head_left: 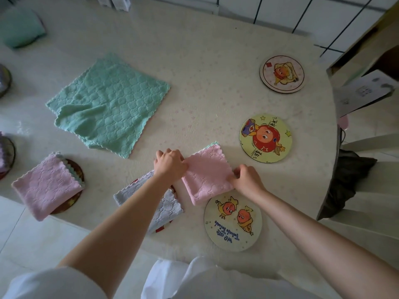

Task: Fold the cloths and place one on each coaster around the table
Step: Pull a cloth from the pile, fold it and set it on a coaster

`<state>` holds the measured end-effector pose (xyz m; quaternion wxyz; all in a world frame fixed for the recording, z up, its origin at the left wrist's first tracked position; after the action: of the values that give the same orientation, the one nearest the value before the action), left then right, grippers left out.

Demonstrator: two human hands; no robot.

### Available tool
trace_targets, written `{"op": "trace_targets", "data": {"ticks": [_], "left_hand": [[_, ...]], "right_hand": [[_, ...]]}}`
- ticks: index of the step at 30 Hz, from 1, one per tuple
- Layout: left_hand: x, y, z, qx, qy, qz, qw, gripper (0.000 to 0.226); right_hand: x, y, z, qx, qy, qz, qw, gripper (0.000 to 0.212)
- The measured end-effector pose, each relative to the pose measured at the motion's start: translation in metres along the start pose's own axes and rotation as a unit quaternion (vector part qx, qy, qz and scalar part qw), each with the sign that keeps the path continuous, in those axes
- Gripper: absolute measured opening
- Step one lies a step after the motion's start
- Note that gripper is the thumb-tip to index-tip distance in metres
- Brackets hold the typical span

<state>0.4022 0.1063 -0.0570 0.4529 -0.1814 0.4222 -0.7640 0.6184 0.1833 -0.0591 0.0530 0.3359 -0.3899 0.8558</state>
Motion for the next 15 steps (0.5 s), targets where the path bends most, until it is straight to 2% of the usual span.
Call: {"op": "trace_targets", "data": {"ticks": [3, 6, 8, 10, 12, 15], "left_hand": [[-0.001, -0.006, 0.008, 0.026, -0.001, 0.063, 0.998, 0.025], [-0.002, -0.016, 0.018, 0.076, -0.007, 0.197, 0.977, 0.012], [-0.001, -0.02, 0.031, 0.148, -0.035, 0.348, 0.925, 0.012], [0.001, -0.021, 0.048, 0.214, -0.041, 0.446, 0.868, 0.014], [0.004, -0.017, 0.064, 0.249, -0.033, 0.48, 0.84, 0.018], [0.009, -0.001, 0.084, 0.279, -0.036, 0.495, 0.822, 0.027]], "right_hand": [[0.005, -0.004, 0.004, 0.007, -0.004, -0.027, 1.0, 0.018], [0.004, -0.013, 0.015, 0.026, -0.004, -0.101, 0.995, 0.014], [-0.002, -0.021, 0.024, 0.034, 0.006, -0.181, 0.983, 0.015], [-0.008, -0.028, 0.036, 0.037, 0.019, -0.286, 0.957, 0.016], [-0.017, -0.036, 0.049, 0.025, 0.02, -0.358, 0.933, 0.019], [-0.037, -0.041, 0.069, -0.01, 0.014, -0.357, 0.934, 0.023]]}}
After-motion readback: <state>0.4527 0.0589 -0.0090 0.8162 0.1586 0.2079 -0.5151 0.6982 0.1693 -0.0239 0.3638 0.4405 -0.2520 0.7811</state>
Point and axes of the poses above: each hand's wrist, its own z-axis away from the middle knuckle, its own y-axis out of the palm, x = y × z, the point moved 3 cm from there along -z, towards the middle knuckle, and after that the axes turned 14 degrees about -y, right-handed, at the moved point
